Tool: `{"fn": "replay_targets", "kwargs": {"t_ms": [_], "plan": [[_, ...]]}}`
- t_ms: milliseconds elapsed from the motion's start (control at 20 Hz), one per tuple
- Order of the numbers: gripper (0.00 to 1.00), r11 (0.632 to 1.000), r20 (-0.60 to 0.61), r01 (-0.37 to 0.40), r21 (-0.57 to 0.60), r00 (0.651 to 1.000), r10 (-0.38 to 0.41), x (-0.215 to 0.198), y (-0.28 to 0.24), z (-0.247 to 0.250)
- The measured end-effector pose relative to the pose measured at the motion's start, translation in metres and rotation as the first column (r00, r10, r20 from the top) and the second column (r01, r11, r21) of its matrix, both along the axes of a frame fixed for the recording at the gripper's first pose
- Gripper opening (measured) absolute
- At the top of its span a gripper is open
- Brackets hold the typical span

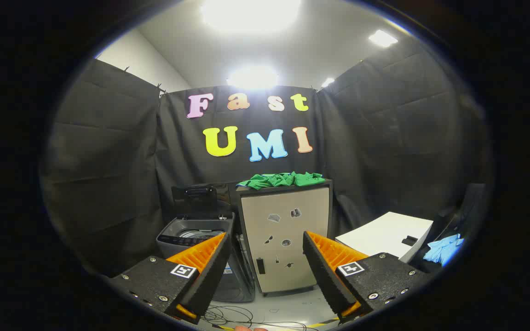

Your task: Put the clothes into the washing machine and then close the washing machine lid.

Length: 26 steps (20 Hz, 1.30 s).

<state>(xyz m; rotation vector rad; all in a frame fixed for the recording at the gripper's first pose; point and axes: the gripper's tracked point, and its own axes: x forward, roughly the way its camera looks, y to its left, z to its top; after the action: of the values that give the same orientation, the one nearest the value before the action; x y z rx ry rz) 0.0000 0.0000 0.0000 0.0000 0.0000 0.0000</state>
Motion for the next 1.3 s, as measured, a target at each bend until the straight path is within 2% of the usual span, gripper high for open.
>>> {"fn": "replay_targets", "kwargs": {"t_ms": [800,1300], "plan": [[0.96,1.0,-0.007,-0.019,0.009,1.0,0.019,-0.014,0.01,-0.005],[0.96,0.999,-0.035,-0.038,-0.004,0.999,0.038,-0.008,0.022,-0.007]]}}
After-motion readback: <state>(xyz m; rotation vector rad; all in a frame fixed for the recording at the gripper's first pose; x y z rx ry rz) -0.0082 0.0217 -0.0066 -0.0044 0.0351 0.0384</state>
